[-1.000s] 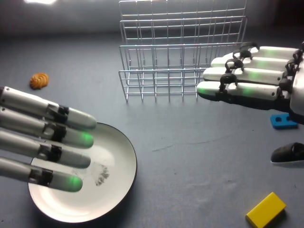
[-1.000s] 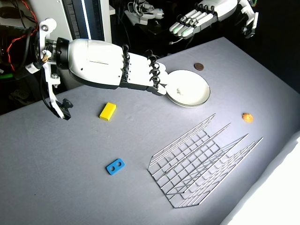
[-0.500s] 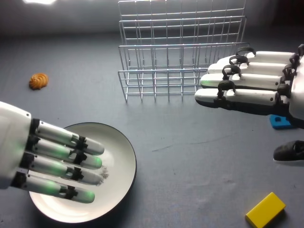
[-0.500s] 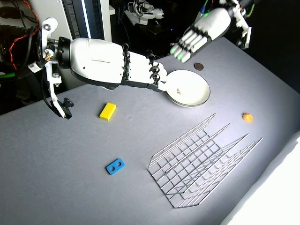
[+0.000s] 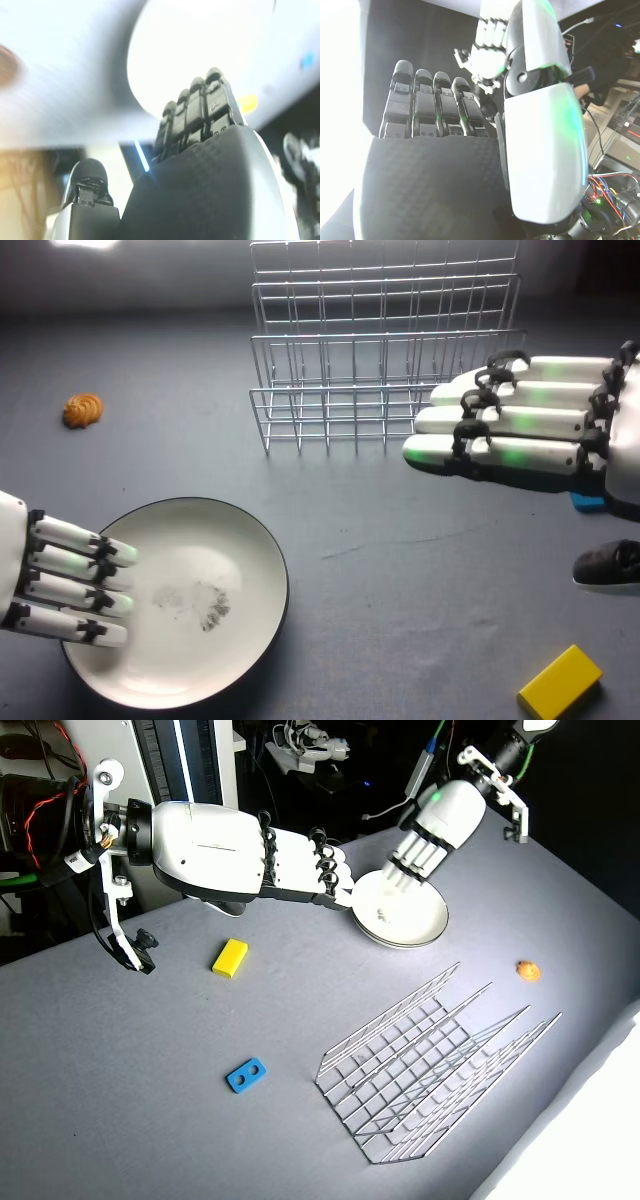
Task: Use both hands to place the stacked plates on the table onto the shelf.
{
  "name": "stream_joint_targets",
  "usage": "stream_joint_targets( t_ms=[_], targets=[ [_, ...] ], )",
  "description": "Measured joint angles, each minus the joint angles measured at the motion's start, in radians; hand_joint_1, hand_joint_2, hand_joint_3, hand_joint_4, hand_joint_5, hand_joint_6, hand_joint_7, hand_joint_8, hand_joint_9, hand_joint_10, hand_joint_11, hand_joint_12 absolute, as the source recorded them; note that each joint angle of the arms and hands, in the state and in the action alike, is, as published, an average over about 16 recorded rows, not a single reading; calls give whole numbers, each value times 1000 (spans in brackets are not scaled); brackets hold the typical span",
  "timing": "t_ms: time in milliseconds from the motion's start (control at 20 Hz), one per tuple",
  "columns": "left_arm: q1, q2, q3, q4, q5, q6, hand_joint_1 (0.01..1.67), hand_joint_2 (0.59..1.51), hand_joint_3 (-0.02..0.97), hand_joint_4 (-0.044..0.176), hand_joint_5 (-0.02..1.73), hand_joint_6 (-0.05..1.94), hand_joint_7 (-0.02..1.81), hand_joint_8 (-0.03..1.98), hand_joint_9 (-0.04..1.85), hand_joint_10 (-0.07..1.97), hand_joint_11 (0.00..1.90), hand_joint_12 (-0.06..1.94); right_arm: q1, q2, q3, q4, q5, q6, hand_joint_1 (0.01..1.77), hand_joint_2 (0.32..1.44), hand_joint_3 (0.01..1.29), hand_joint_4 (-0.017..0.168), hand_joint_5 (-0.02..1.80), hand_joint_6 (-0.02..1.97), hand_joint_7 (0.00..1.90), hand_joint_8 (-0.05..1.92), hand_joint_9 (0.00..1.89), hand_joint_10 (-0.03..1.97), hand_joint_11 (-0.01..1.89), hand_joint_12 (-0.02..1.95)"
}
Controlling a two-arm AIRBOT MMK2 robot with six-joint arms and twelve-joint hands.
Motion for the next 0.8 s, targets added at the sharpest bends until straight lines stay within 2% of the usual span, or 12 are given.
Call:
stream_joint_targets(
  t_ms=[200, 400, 800],
  targets=[
    [46, -10, 24, -4, 51, -12, 13, 1183, 21, -3, 10, -14, 19, -12, 19, 9, 15, -10, 0, -2, 0, -2, 2, -5, 1261, 965, 20, 0, 22, 20, 22, 15, 21, 7, 14, 374],
    [79, -14, 30, -12, 79, -27, 13, 1182, 21, -6, 2, -17, 16, -13, 18, 9, 15, -10, 0, -2, 0, -1, 3, -9, 1256, 970, 20, 0, 24, 20, 22, 15, 21, 6, 14, 423],
    [124, -14, -17, -33, 106, -65, 14, 1188, 21, -11, -11, -25, 4, -14, 14, 9, 16, -11, -2, -4, 0, -1, 4, -17, 1261, 971, 21, 0, 43, 20, 22, 15, 21, 6, 13, 494]
  ],
)
